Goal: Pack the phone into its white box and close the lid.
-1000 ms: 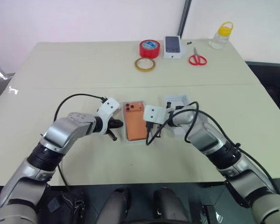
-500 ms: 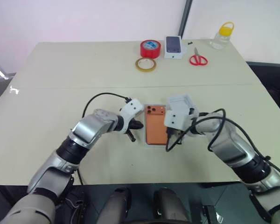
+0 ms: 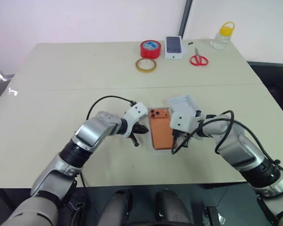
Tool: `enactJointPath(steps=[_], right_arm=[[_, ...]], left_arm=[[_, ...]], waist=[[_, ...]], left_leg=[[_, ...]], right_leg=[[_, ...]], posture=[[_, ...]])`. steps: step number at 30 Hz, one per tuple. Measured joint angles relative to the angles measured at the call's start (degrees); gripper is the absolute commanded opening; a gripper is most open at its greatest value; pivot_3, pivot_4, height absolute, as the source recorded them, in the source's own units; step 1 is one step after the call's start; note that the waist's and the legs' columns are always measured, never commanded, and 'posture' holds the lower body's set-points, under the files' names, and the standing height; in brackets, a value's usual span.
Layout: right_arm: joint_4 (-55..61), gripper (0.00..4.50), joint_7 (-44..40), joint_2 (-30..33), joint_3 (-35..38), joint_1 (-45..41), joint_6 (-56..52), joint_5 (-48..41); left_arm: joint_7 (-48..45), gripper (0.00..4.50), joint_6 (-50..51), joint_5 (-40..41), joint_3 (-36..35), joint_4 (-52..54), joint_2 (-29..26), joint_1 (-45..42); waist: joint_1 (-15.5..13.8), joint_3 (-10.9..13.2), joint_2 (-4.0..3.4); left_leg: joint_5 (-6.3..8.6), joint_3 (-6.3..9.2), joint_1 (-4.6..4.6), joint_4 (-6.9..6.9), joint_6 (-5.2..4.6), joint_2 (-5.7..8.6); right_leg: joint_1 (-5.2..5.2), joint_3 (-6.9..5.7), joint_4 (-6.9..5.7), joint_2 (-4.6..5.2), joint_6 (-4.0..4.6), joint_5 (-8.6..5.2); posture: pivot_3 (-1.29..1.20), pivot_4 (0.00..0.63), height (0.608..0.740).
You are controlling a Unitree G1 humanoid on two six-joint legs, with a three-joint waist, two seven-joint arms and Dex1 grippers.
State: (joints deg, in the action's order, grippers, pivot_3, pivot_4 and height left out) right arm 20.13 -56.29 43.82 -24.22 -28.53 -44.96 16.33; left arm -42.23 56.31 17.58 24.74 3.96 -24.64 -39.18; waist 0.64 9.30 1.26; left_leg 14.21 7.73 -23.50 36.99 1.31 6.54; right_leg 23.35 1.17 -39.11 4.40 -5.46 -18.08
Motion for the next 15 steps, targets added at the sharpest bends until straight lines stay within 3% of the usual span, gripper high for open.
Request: enactJointPath(steps=[7, 13, 15], right_arm=[[1.30, 0.00, -2.56, 5.82, 4.63, 0.59, 2.37, -3.61], [2.32, 0.00, -5.90, 10.88, 12.89, 1.63, 1.94, -9.96], [2.29, 0.55, -6.02, 9.92, 14.15, 1.10, -1.00, -12.35]], left_arm=[[-0.77, 0.03, 0.28, 0.29, -2.28, 0.84, -2.45, 1.58], [-2.85, 0.03, -6.66, 0.65, -10.70, 0.65, -8.51, 6.80], [-3.74, 0.00, -9.79, 1.07, -13.24, 0.76, -9.05, 8.45]], waist=[[0.08, 0.00, 0.00], [0.16, 0.01, -0.02], [0.02, 0.01, -0.02]], left_leg=[[0.00, 0.00, 0.01, 0.01, -0.01, -0.02], [0.00, -0.01, 0.01, 0.01, -0.01, -0.06], [0.01, -0.01, 0.01, 0.02, -0.01, -0.05]], right_leg=[[-0.01, 0.00, 0.00, -0.02, 0.00, 0.00], [-0.01, 0.00, -0.01, -0.02, 0.01, 0.00], [-0.03, 0.00, 0.01, -0.01, 0.01, 0.00]], posture=[[0.00, 0.150, 0.740], [0.00, 0.150, 0.740], [0.00, 0.150, 0.740]])
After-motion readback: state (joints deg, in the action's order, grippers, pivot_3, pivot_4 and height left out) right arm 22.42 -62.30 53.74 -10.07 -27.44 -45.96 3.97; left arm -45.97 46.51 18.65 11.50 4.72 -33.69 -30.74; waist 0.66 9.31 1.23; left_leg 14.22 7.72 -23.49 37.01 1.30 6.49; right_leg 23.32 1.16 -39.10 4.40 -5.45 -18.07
